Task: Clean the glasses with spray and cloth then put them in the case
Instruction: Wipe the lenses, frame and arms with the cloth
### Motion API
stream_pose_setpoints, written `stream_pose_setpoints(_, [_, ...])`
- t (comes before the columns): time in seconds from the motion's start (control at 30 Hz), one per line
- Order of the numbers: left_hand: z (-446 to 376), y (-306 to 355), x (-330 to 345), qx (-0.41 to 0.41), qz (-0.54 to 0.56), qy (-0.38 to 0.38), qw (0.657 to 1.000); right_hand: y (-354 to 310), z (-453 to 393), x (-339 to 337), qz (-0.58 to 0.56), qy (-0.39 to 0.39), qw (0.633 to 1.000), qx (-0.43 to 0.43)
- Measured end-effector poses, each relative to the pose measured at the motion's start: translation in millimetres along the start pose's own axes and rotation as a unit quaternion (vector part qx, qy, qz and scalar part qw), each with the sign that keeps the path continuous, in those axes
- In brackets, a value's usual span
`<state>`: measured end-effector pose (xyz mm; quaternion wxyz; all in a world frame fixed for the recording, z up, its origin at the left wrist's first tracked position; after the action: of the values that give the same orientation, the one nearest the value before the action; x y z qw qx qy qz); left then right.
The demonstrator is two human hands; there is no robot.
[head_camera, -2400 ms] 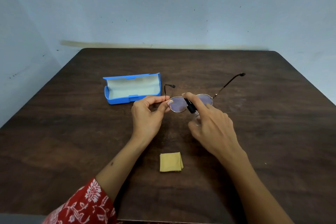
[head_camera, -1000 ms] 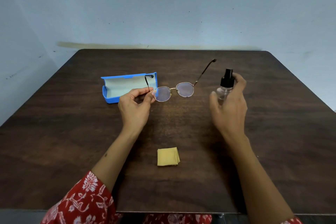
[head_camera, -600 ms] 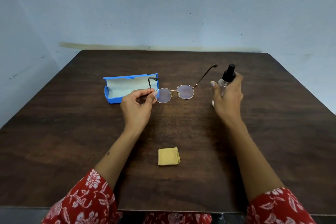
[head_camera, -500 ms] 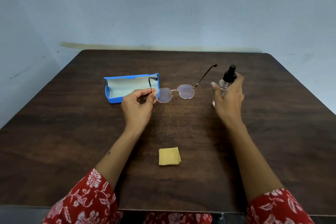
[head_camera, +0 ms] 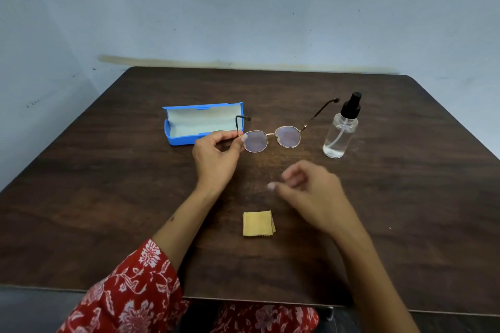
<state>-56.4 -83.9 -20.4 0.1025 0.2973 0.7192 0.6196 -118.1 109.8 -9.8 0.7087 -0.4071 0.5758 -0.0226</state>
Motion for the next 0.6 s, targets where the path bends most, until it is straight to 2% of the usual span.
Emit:
stream_pose_setpoints(0.07, [3.8,-3.2,2.0,-0.019,-0.001,-0.010,1.000,-12.7,9.0,17.8,0.068,-0.086,0.994,-0.024])
stream_pose_setpoints(0.13, [5.4,-3.3,4.0,-0.024,-0.020,-0.027,0.999,-22.7,13.1,29.2,0.115,-0.139,0.982,-0.047])
stream_pose_setpoints(0.27, [4.1,-1.6,3.9,-0.026,-0.050,-0.048,0.997,-32.0,14.7,41.2,0.168,-0.197,0.964,-0.066])
stream_pose_setpoints(0.37, [5.3,-3.6,-0.1,-0.027,-0.039,-0.052,0.998,-33.0,15.8,40.5,0.179,-0.201,0.958,-0.095])
stream_pose_setpoints(0.47, [6.5,-8.8,-2.2,-0.037,-0.031,-0.055,0.997,-35.8,13.9,36.9,0.106,-0.213,0.962,-0.137])
stream_pose_setpoints(0.53, [6.5,-10.3,-2.3,-0.039,-0.032,-0.052,0.997,-34.2,5.9,28.9,-0.026,-0.201,0.972,-0.122])
stream_pose_setpoints(0.6, [6.5,-10.3,-1.1,-0.037,-0.044,-0.055,0.997,-26.6,-8.4,16.4,-0.153,-0.151,0.973,-0.082])
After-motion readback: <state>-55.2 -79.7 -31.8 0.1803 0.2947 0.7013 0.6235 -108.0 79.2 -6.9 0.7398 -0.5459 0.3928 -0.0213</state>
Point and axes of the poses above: each hand's wrist, its own z-axis away from the middle knuckle, its own x-axis out of the palm, y = z × x, the point moved 7 cm from there along -z, towards the middle knuckle, and after that the axes turned 15 degrees about z, right-handed, at the moved point
